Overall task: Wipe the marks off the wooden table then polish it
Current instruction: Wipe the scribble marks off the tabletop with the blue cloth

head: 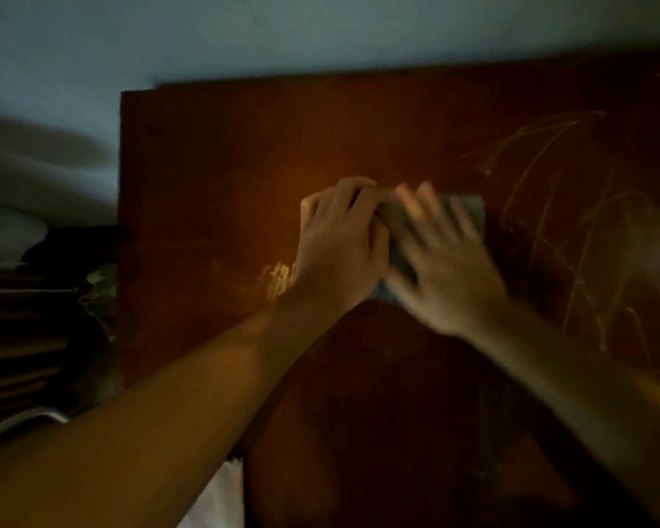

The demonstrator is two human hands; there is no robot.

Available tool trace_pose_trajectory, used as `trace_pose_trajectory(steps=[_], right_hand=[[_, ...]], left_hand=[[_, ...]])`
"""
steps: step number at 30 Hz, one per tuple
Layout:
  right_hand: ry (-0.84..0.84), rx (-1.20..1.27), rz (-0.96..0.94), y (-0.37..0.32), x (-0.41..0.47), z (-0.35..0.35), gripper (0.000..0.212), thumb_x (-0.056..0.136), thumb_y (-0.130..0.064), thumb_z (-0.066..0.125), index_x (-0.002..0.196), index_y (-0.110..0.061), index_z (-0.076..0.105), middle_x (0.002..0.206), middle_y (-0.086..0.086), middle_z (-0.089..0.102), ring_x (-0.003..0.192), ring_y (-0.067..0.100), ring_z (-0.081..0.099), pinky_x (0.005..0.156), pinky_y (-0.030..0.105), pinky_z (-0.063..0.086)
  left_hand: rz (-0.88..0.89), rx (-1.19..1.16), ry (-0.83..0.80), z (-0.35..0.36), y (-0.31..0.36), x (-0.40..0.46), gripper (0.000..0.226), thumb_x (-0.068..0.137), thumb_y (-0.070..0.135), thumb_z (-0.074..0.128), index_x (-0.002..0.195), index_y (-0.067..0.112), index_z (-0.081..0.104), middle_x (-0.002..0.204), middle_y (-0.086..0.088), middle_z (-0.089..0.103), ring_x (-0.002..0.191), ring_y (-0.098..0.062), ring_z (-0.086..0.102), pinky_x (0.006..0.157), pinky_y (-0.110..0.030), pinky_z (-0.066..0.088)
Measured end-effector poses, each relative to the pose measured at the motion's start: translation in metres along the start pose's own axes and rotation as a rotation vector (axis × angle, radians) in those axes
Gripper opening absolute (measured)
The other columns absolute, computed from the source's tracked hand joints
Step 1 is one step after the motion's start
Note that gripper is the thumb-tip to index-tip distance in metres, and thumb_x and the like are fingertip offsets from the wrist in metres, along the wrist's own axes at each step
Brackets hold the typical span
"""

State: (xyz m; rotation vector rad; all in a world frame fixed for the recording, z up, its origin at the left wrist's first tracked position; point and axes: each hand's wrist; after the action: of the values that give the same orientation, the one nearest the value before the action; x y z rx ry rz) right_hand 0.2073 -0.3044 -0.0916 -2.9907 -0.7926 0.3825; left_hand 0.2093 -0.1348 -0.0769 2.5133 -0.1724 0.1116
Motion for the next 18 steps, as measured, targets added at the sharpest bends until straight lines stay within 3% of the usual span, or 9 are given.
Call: trace_pose_trajectory(steps=[4, 9, 14, 18], right_hand=[[0.069, -0.019, 0.230, 0.062, 0.046, -0.020, 0.071, 0.102, -0.057, 0.017, 0.163, -0.021, 0.017, 0.171, 0.011, 0.011, 0.157, 0.033, 0.008, 0.125, 0.053, 0.010], [0.136, 0.053, 0.349, 0.023, 0.005, 0.006, 0.067, 0.104, -0.056, 0.018, 0.162, -0.021, 0.016, 0.170, 0.011, 0.013, 0.157, 0.033, 0.007, 0.126, 0.054, 0.007], [0.146, 0.081, 0.314, 0.021, -0.011, 0.007, 0.068, 0.103, -0.058, 0.026, 0.160, -0.021, 0.027, 0.169, 0.011, 0.020, 0.156, 0.033, 0.014, 0.125, 0.055, 0.011], [0.126, 0.032, 0.344, 0.070, 0.050, -0.015, 0.070, 0.101, -0.058, 0.020, 0.162, -0.023, 0.019, 0.171, 0.010, 0.012, 0.157, 0.033, 0.009, 0.125, 0.054, 0.010]], left_hand=[[0.035, -0.041, 0.023, 0.021, 0.016, 0.027, 0.033, 0.095, 0.023, 0.046, 0.123, 0.015, 0.061, 0.130, -0.001, 0.057, 0.123, -0.014, 0.049, 0.102, -0.027, 0.023], [0.070, 0.028, -0.038, 0.046, 0.027, 0.053, 0.046, 0.097, 0.034, 0.032, 0.132, 0.015, 0.055, 0.143, -0.006, 0.051, 0.138, -0.019, 0.041, 0.114, -0.046, 0.022], [0.028, -0.001, 0.008, 0.051, 0.022, 0.053, 0.042, 0.102, 0.032, 0.031, 0.130, 0.013, 0.055, 0.142, -0.007, 0.053, 0.141, -0.021, 0.039, 0.117, -0.049, 0.018], [0.016, -0.045, -0.005, 0.051, 0.025, 0.053, 0.042, 0.103, 0.031, 0.033, 0.133, 0.011, 0.053, 0.143, -0.010, 0.052, 0.143, -0.023, 0.035, 0.121, -0.049, 0.014]])
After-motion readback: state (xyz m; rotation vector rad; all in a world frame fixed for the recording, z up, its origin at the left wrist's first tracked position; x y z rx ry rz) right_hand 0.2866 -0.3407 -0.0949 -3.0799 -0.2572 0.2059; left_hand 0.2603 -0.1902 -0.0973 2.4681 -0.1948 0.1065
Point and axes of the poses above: each hand's wrist, its own x-axis towards the middle knuckle, its own z-axis out of the palm, y = z × x
